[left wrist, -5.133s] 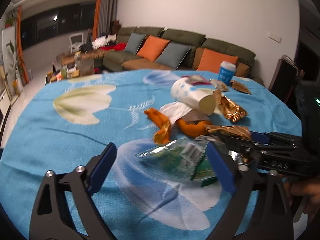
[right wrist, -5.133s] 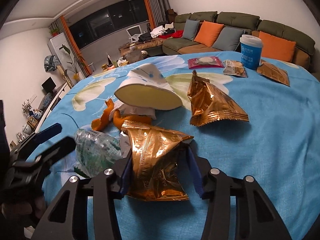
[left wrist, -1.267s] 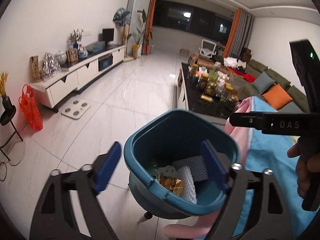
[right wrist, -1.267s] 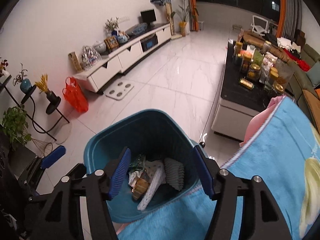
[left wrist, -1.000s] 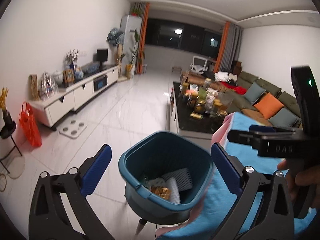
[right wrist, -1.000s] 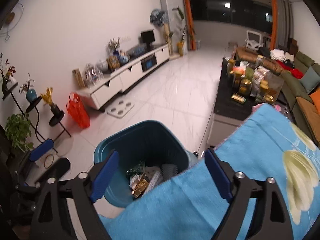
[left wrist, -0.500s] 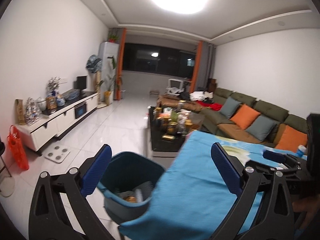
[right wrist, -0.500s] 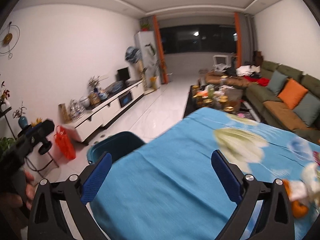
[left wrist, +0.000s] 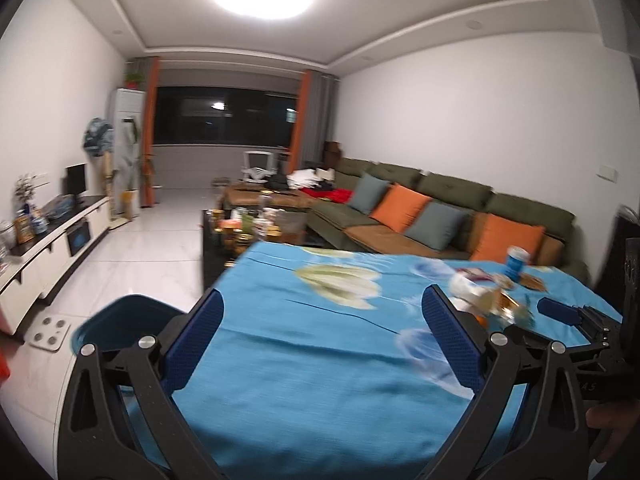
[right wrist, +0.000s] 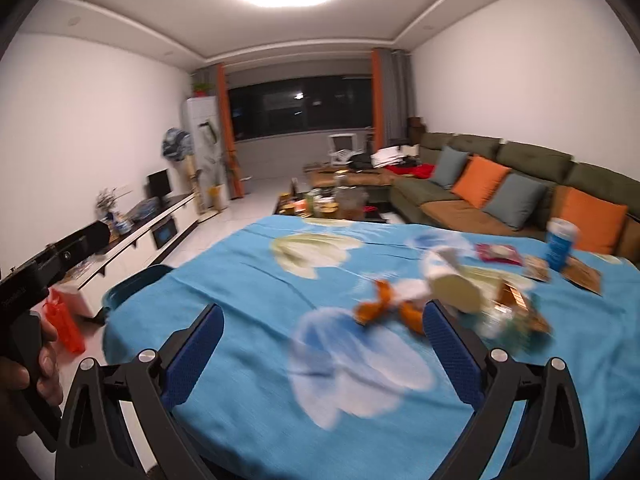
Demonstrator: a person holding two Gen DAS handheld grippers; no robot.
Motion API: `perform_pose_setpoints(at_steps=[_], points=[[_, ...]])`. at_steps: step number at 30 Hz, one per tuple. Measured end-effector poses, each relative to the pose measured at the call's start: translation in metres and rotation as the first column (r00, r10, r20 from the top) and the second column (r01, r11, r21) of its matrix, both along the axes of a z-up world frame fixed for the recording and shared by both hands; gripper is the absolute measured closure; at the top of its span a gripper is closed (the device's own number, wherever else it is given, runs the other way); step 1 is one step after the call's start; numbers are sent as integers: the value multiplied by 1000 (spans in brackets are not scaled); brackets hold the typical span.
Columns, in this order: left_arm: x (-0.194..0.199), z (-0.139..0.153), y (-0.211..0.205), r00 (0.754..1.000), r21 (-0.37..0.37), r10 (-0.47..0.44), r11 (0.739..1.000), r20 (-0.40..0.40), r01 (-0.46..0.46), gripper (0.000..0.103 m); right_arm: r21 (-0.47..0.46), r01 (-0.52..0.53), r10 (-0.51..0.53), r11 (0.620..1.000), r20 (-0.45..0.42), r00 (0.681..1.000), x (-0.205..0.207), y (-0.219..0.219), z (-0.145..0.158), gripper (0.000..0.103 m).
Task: Collect trash
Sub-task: 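Return both tools to the table over the remaining trash, then grasp the orange peel with the left tool while the right tool grasps the clear green-edged wrapper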
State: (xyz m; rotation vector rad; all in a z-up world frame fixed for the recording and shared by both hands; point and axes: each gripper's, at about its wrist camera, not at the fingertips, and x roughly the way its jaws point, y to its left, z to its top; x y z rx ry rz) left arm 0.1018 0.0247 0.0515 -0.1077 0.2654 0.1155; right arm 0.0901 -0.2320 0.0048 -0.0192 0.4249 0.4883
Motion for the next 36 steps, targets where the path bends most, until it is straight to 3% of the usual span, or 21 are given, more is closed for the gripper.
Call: perform_pose_setpoints(at_steps=[9, 19, 28, 36], points=[[11, -14, -59, 990, 27, -136, 990, -28, 136, 6, 36, 170, -171, 985, 22, 985, -27, -67, -14, 7], [37, -26, -72, 973, 31, -218, 975, -71, 220, 6, 14, 275, -275, 961, 48, 960, -32, -97, -11, 7], [72, -30, -75, 963, 43, -247, 967, -103, 253, 6, -29, 294, -295, 955, -68, 953, 22, -108, -19, 7], [129, -41, -87, 939, 48, -294, 951, -176, 307, 6, -116, 293, -308, 949, -140, 941, 77, -104, -30, 7]])
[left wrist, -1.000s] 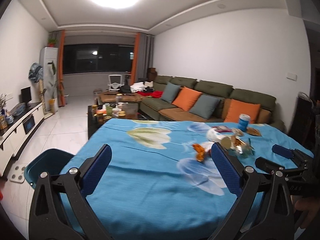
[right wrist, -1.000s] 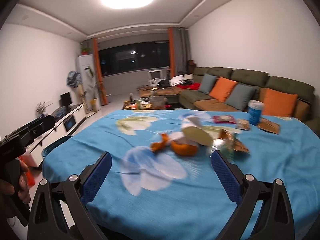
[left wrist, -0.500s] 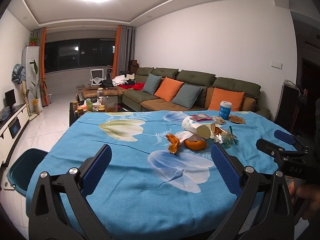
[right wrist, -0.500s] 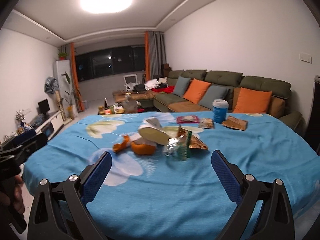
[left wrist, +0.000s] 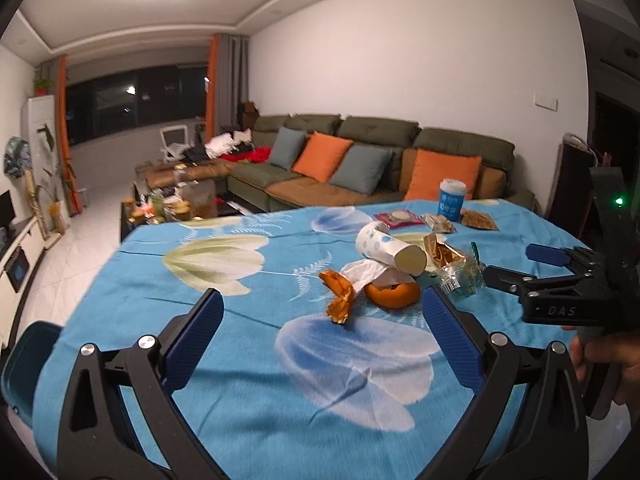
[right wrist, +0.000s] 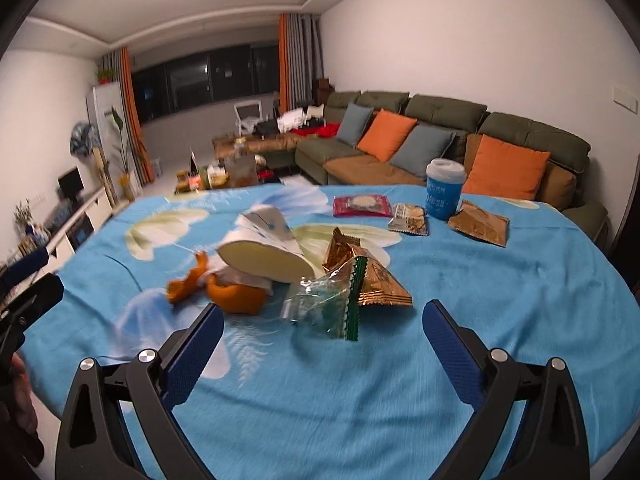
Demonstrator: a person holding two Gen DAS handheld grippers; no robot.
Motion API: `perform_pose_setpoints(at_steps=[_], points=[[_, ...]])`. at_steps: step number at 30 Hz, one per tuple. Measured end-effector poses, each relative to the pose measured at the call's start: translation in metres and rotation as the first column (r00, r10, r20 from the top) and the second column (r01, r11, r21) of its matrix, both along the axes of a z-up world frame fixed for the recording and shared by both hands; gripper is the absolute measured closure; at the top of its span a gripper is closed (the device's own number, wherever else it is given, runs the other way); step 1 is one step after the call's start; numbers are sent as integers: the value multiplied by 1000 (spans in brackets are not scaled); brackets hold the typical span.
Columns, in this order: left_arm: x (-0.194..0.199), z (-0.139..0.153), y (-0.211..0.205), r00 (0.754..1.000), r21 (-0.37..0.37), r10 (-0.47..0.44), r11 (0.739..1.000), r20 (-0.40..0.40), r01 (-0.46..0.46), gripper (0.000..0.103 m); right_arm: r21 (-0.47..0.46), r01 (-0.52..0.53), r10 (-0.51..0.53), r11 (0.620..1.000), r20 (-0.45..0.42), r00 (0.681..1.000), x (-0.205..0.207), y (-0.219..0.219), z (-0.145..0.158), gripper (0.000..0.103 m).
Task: Collect trash
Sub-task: 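Grasp the orange peel with the left tool while the right tool grasps the clear green-edged wrapper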
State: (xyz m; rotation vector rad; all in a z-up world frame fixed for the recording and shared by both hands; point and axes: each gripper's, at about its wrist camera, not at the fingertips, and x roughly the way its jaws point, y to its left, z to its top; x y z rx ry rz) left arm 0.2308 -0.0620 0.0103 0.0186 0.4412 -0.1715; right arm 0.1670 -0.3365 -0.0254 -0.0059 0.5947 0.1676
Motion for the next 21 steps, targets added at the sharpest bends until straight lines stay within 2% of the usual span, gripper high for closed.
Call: perform_pose_setpoints(at_steps=[4, 10, 13, 20, 21], points=[[34, -9, -4, 997, -11, -20, 1000, -69, 19, 6, 8, -3, 3, 1000, -47, 999, 21, -1, -7, 7], [87, -33, -13, 976, -5, -35, 999, -215, 35, 6, 17, -21, 23, 1000, -97, 995, 40, 1, -15, 16], [106, -44, -15, 965, -11, -45, 999, -257, 44, 6, 15, -32, 34, 999, -120, 992, 48, 3, -17, 23], [141, -69, -16, 916, -90, -99, 994, -389, 70, 6, 34, -55, 61, 998, -180, 982, 58, 2, -29, 52], [143, -72, -17, 910, -93, -101, 993, -401, 70, 6, 37, -57, 63, 998, -181, 981, 58, 1, -30, 52]])
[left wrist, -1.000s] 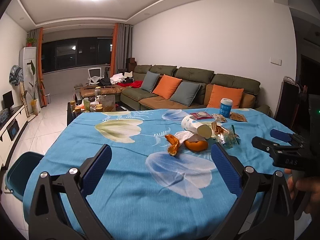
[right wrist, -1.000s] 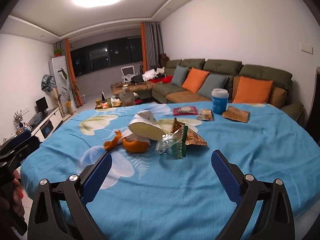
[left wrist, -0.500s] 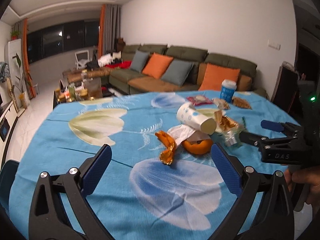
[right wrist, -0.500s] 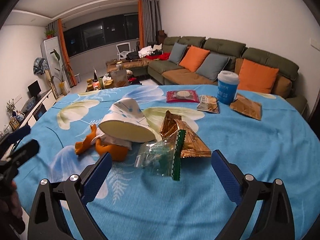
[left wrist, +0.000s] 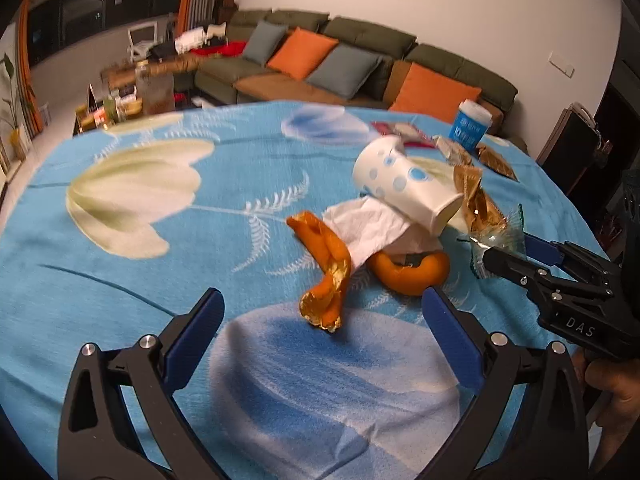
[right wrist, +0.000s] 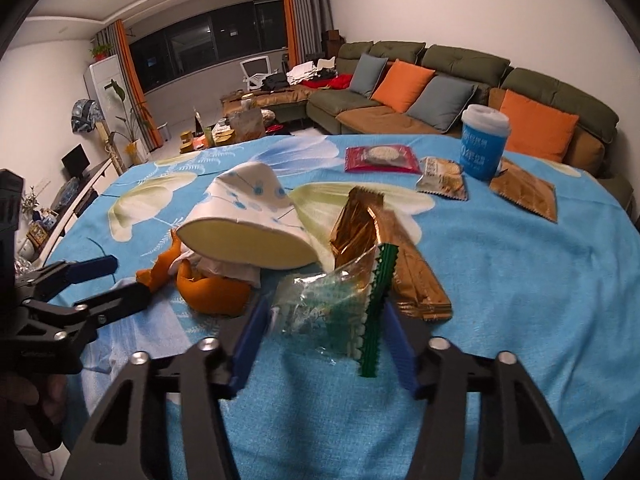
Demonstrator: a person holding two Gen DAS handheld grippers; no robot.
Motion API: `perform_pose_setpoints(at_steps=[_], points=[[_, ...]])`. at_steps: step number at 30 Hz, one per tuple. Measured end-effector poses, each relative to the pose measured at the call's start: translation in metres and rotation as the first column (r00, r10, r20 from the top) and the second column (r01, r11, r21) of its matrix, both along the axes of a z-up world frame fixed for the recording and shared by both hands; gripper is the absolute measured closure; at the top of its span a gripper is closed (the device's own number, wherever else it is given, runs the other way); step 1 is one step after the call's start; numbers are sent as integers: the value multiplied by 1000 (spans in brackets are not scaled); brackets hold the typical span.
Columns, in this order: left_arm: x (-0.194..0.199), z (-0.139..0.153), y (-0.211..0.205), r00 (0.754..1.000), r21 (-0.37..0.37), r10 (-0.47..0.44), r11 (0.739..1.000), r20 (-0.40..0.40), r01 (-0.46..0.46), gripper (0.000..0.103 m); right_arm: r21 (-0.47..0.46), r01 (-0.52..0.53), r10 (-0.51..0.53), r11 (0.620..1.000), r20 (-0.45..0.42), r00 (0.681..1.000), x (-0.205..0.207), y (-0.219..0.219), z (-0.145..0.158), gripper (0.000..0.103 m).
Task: Collect trash
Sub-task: 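Grasp the orange peel with the left tool while the right tool grasps the clear green-edged wrapper, then lift the peel and wrapper and carry them to the teal bin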
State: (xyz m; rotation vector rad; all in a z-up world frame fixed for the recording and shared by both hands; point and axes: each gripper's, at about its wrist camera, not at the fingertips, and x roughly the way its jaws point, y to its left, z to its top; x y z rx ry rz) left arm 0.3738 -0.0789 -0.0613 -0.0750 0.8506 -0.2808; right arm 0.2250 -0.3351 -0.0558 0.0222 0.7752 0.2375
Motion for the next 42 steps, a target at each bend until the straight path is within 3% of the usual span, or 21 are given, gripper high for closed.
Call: perform_pose_setpoints(at_steps=[8, 14, 18, 22, 29, 33, 42], points=[[13, -10, -5, 999, 4, -4, 1000, -42, 4, 18, 39, -15, 16, 999, -5, 1000, -4, -6, 0, 61], [13, -9, -9, 999, 27, 1, 1000, -37, 0, 37, 79, -15, 15, 997, 1, 1000, -11, -13, 3, 62], [12, -8, -14, 999, 51, -5, 999, -32, 6, 68, 97, -15, 15, 995, 5, 1000, -17, -17, 4, 62], [10, -7, -15, 999, 54, -21, 998, -31, 23, 84, 107, -9, 8, 994, 13, 1000, -24, -22, 7, 62], [-9, -3, -13, 1000, 63, -20, 998, 7, 20, 91, 134, -25, 20, 991, 39, 999, -35, -26, 13, 63], [-32, 2, -4, 1000, 23, 0, 1000, 27, -1, 91, 149, -43, 34, 988, 59, 998, -41, -24, 18, 64], [-108, 44, 26, 985, -25, 60, 998, 164, -56, 91, 165, -129, 111, 978, 113, 987, -61, 5, 36, 64]])
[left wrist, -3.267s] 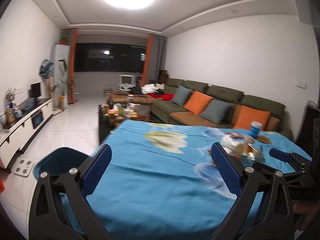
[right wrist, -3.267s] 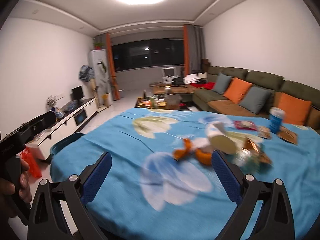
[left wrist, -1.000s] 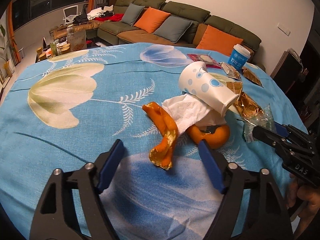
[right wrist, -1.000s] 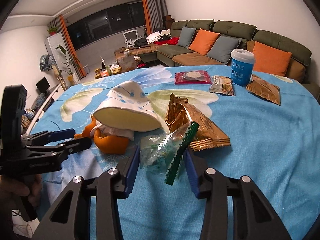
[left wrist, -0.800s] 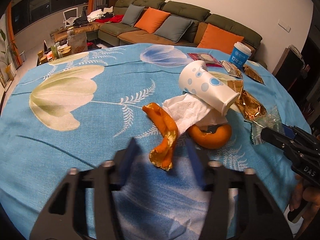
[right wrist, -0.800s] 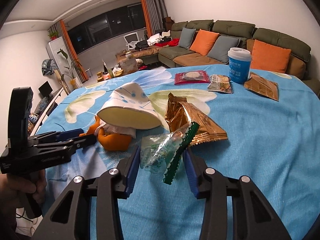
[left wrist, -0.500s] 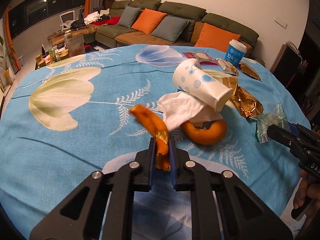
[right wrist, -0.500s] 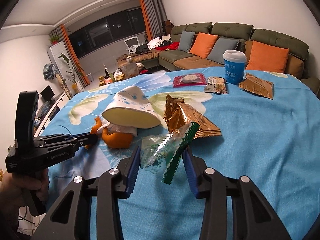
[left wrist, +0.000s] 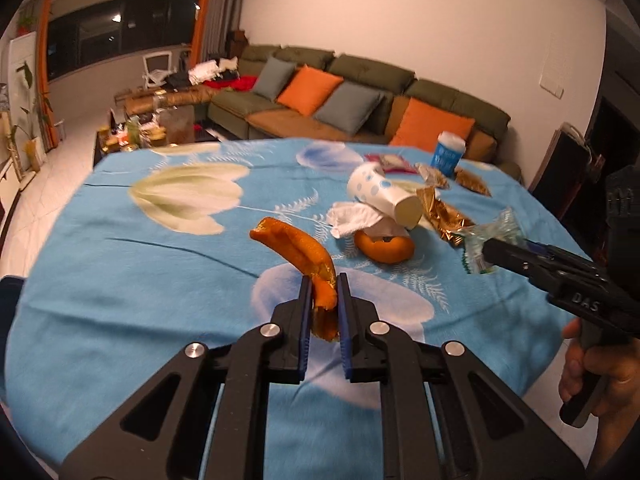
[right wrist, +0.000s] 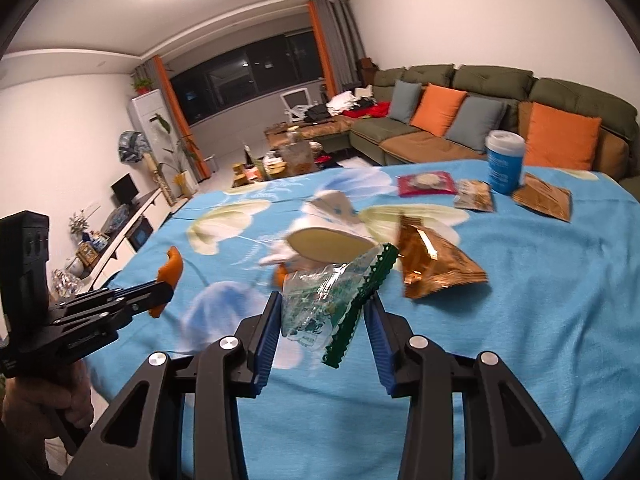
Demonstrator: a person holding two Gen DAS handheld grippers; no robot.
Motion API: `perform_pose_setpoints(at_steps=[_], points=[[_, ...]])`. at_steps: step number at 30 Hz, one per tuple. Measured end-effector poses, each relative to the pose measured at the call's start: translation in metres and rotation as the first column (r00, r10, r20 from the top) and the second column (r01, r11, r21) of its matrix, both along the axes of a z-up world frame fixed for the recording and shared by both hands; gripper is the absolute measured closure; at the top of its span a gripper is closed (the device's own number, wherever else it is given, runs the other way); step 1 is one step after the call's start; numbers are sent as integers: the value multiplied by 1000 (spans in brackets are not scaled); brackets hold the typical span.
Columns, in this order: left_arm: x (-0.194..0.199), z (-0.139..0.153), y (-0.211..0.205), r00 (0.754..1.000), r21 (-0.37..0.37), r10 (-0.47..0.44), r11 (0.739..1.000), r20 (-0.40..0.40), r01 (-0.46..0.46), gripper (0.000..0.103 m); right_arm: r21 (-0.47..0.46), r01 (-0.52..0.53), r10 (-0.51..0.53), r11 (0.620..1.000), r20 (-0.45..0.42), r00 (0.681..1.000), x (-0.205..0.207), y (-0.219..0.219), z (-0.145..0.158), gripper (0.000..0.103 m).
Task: Collect trash
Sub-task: 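Lift the peel and wrapper and carry them to the teal bin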
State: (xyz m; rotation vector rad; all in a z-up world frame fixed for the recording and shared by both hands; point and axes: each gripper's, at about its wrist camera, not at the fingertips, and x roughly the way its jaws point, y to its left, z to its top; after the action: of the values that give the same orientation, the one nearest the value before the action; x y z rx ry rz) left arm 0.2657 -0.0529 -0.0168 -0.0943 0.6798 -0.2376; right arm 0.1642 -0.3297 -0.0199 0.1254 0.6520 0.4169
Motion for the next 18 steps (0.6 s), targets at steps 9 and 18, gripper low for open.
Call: perform_pose_setpoints(at_steps=[9, 18], points=[[-57, 31, 51, 990, -26, 104, 994, 96, -102, 91, 0, -119, 118, 993, 62, 991, -22, 53, 24, 64], [-107, 59, 123, 948, -40, 266, 964, 173, -264, 91, -22, -273, 274, 962, 116, 955, -32, 124, 49, 64]])
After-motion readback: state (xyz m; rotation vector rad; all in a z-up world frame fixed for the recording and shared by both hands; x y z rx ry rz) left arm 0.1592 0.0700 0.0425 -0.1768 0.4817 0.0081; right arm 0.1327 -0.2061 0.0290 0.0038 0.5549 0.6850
